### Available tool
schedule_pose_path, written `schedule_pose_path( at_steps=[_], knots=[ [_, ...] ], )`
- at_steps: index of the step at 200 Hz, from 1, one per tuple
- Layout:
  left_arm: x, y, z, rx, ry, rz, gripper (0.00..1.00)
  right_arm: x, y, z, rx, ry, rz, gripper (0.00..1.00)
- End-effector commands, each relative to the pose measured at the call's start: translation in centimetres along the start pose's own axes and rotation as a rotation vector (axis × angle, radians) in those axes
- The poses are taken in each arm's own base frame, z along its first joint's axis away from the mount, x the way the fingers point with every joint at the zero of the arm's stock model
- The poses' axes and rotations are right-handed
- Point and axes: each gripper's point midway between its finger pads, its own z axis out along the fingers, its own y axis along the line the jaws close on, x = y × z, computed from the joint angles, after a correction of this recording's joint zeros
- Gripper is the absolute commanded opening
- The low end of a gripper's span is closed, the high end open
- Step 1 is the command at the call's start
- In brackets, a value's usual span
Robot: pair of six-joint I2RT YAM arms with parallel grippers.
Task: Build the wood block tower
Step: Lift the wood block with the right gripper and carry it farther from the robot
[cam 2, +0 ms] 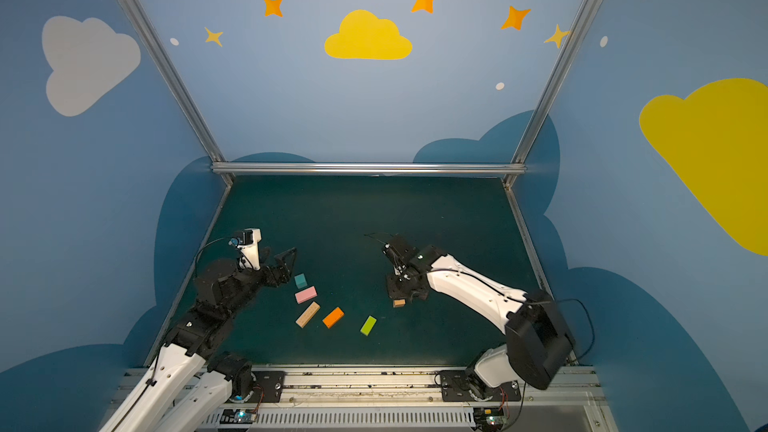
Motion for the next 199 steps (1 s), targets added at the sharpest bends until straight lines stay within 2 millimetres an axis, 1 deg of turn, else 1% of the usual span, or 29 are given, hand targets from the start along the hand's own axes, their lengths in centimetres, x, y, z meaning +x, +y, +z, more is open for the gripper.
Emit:
schedule_pose_path(
  at_steps=[1,7,15,32,52,67,93,110,128,153,169,181,199],
  knots=[
    [0.2,0.2,-0.2,-0.014,0.005,0.012,0.87,-3.0,1.3,1.6,0.036,-0.004,-0.022,0.1],
    [0.2,0.3,-0.2,-0.015,0.004,0.013,0.87,-4.0,1.8,1.9,0.042,-0.006,-0.028,0.09],
    [0.2,0.2,-0.3,-0.011,0.003,0.014,0.87,-5.1,2.4,2.8,0.054,0.0,-0.035,0.06],
    [0.1,0.2,-0.4,-0.013,0.002,0.019,0.87,-7.5,3.9,4.2,0.045,-0.002,-0.041,0.04],
    [-0.1,0.3,-0.5,-0.02,-0.002,0.022,0.87,-9.6,5.4,5.5,0.032,-0.001,-0.042,0.04],
    [-0.1,0.3,-0.5,-0.023,-0.006,0.026,0.87,-10.8,5.6,6.3,0.044,0.0,-0.025,0.04],
    [-0.1,0.5,-0.5,-0.036,-0.008,0.035,0.87,-12.3,5.0,7.4,0.084,0.006,0.025,0.05],
    [0.0,0.8,-0.4,-0.049,-0.008,0.04,0.88,-12.4,3.6,8.0,0.148,0.032,0.068,0.05],
    [0.0,1.1,-0.4,-0.064,-0.01,0.044,0.88,-12.2,2.8,8.4,0.168,0.056,0.102,0.07],
    [0.1,1.2,-0.2,-0.07,-0.007,0.051,0.88,-12.6,2.7,8.5,0.157,0.057,0.134,0.17],
    [0.1,1.2,-0.1,-0.072,-0.005,0.054,0.88,-13.1,3.0,8.4,0.144,0.047,0.141,0.25],
    [0.2,1.2,0.0,-0.073,0.0,0.055,0.88,-13.4,3.3,8.3,0.128,0.045,0.143,0.32],
    [0.3,1.3,0.0,-0.075,0.005,0.057,0.88,-13.9,3.8,8.1,0.105,0.039,0.147,0.48]
  ],
)
